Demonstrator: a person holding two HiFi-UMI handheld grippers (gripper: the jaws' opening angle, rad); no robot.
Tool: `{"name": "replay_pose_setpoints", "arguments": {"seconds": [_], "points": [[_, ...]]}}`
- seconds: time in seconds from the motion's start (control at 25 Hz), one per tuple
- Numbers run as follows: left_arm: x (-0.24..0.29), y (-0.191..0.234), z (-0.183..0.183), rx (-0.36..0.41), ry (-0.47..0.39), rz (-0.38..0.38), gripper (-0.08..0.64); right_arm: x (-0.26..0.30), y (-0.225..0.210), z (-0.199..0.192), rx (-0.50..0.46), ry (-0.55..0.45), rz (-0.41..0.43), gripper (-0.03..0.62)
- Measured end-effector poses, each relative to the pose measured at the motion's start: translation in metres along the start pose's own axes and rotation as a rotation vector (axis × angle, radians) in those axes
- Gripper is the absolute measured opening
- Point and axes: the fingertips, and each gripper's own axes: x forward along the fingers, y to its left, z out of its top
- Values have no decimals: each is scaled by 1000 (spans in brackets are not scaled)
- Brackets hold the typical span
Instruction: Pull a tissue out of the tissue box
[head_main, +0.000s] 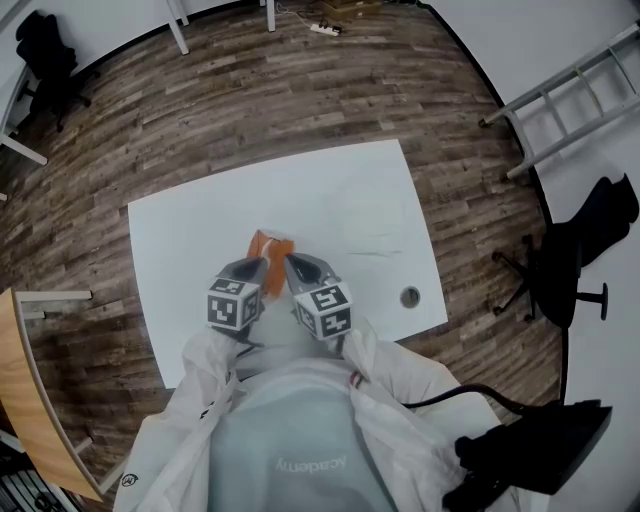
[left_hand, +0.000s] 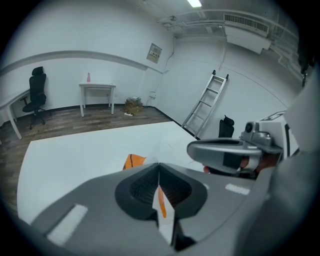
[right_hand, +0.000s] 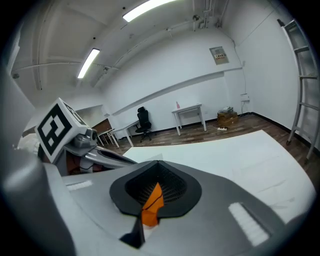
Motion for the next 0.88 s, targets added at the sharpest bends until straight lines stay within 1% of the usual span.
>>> {"name": "replay_pose_setpoints", "arguments": {"seconds": [0.12, 0.24, 0.88], "points": [[-2, -2, -2, -5, 9, -3, 2, 19, 1, -16, 12, 58, 17, 0], [-2, -4, -3, -3, 15, -7, 2, 31, -3, -25, 20, 90, 14, 0], [-4, -8, -5, 29, 41, -12, 2, 65, 2, -33, -1, 143, 72, 0]]}}
